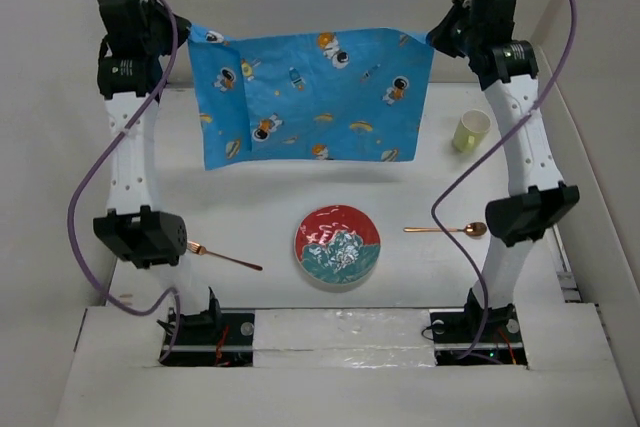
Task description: Set the dinner table for one person
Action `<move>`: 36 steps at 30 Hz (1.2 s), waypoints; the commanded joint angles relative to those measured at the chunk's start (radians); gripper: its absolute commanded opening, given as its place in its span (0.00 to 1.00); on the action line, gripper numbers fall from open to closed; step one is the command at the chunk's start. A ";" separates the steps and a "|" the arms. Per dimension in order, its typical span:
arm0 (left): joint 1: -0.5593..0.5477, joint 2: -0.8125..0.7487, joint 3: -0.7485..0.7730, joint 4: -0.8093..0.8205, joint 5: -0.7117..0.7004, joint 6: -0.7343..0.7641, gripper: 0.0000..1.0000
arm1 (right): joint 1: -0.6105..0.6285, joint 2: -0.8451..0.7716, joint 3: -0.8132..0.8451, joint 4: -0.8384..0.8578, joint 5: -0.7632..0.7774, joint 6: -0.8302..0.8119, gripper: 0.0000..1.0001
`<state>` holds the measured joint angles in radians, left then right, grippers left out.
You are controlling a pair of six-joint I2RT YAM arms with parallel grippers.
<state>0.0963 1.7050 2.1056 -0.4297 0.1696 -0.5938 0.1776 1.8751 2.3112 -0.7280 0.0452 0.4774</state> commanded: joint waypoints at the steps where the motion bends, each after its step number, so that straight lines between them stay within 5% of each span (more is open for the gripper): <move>1: 0.014 0.091 0.138 -0.040 0.044 -0.034 0.00 | -0.050 0.097 0.198 -0.063 -0.098 -0.007 0.00; 5: 0.040 0.074 0.094 0.032 0.119 -0.087 0.00 | -0.104 0.111 0.269 -0.028 -0.163 0.020 0.00; 9: 0.040 0.018 0.019 0.054 0.117 -0.048 0.00 | -0.138 0.009 0.127 0.041 -0.192 0.012 0.00; 19: 0.040 -0.214 -0.811 0.284 0.165 -0.023 0.00 | -0.147 -0.255 -0.861 0.338 -0.267 0.012 0.00; 25: 0.040 -0.153 -1.074 0.359 0.177 0.005 0.00 | -0.147 -0.182 -1.022 0.357 -0.260 0.018 0.00; 36: 0.040 -0.188 -1.297 0.350 0.122 0.080 0.00 | -0.147 -0.228 -1.236 0.331 -0.199 0.001 0.00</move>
<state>0.1326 1.5990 0.8406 -0.0975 0.3126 -0.5560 0.0387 1.7172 1.1282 -0.4217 -0.1799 0.4919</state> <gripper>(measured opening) 0.006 0.009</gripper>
